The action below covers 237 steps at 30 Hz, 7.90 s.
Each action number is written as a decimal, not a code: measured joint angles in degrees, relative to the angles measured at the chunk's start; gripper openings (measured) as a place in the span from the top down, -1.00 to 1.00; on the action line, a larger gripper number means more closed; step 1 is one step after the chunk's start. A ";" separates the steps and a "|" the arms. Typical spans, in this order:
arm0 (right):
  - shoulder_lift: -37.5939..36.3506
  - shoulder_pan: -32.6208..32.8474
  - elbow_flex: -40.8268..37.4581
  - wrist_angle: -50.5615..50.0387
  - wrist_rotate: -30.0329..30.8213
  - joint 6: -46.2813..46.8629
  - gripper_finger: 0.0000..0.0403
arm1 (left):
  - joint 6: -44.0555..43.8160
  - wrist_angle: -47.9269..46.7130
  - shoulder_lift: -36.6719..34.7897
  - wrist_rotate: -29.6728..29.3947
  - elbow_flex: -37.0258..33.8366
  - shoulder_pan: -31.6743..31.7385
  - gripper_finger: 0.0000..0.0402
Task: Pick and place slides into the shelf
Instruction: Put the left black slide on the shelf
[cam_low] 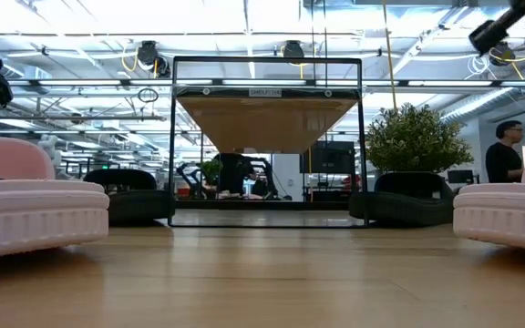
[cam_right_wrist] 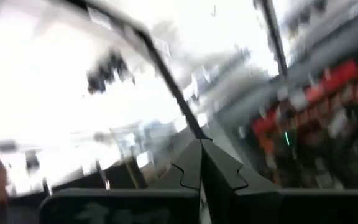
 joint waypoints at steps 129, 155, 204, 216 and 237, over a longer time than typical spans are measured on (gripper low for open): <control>42.25 0.00 31.45 22.00 -3.49 -25.19 0.99 | -8.92 -47.12 14.31 34.38 19.91 83.26 -0.06; 42.25 0.00 31.45 22.00 -3.32 -27.05 0.99 | -0.45 -41.44 31.22 57.82 18.18 103.19 -0.06; 42.27 0.00 31.45 21.97 -3.23 -26.26 0.99 | 5.27 -65.89 22.54 55.91 35.25 104.95 1.00; 42.27 0.00 31.45 21.44 -3.25 -26.24 0.99 | -3.70 -69.39 14.65 50.83 64.15 106.61 1.00; 42.24 -0.02 31.45 22.28 11.20 -30.32 0.99 | -36.36 -12.95 23.40 24.23 44.61 75.45 1.00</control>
